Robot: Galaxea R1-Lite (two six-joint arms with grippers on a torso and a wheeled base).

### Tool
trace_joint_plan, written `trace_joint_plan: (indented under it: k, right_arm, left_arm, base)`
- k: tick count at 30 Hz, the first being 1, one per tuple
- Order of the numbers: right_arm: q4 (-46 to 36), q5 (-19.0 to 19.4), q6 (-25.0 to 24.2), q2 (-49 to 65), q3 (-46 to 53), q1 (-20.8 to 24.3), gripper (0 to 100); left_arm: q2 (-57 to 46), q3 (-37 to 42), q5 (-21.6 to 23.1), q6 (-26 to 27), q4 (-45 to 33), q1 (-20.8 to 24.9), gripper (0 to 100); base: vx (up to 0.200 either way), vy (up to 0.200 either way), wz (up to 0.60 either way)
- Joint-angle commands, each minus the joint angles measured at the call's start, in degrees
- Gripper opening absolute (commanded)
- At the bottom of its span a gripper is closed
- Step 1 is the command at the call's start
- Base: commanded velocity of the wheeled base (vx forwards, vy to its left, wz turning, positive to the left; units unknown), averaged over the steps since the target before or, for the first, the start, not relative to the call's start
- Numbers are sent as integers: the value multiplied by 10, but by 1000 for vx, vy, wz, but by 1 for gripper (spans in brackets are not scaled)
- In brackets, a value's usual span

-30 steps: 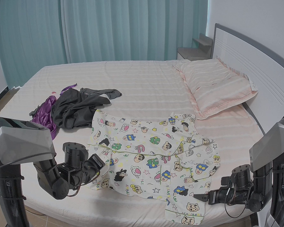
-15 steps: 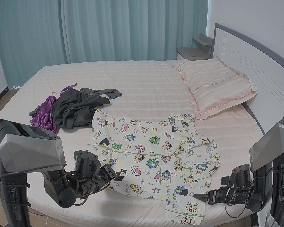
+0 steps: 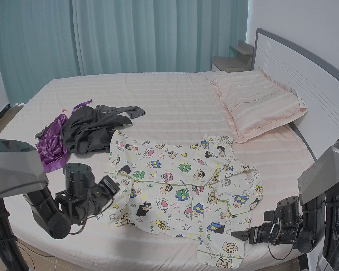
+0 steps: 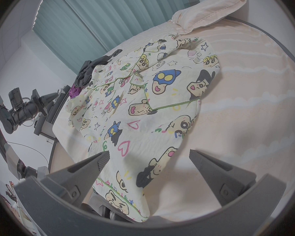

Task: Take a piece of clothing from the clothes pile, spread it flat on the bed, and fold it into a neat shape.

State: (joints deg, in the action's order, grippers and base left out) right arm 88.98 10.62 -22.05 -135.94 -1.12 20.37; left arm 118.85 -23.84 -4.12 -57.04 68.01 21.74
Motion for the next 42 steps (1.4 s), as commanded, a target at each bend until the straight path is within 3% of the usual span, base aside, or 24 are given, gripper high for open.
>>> trace_joint_plan:
  k: [1, 6, 19, 25, 35, 38, 42]
  right_arm:
    - [8, 1, 0, -1, 0, 1, 100]
    - [8, 1, 0, -2, 0, 1, 100]
    - [8, 0, 2, -9, 1, 1, 100]
    - [8, 0, 2, -8, 1, 1, 100]
    - [8, 0, 2, -7, 2, 1, 100]
    - [8, 0, 2, -7, 2, 1, 100]
    - [8, 0, 2, -7, 2, 1, 100]
  left_arm:
    - [-33, -2, -2, -3, -2, -78, 0]
    - [44, -14, -14, -1, -1, -98, 0]
    - [156, -90, -75, 22, -8, -93, 0]
    - [161, -113, -77, 31, -30, -67, 0]
    - [165, -118, -77, 32, -58, 33, 0]
    - [165, -116, -78, 33, -58, 43, 0]
    - [166, -113, -104, 33, -85, 60, 0]
  base:
    - [0, 0, 0]
    - [0, 0, 0]
    - [0, 0, 0]
    - [0, 0, 0]
    - [0, 0, 0]
    - [0, 0, 0]
    - [0, 0, 0]
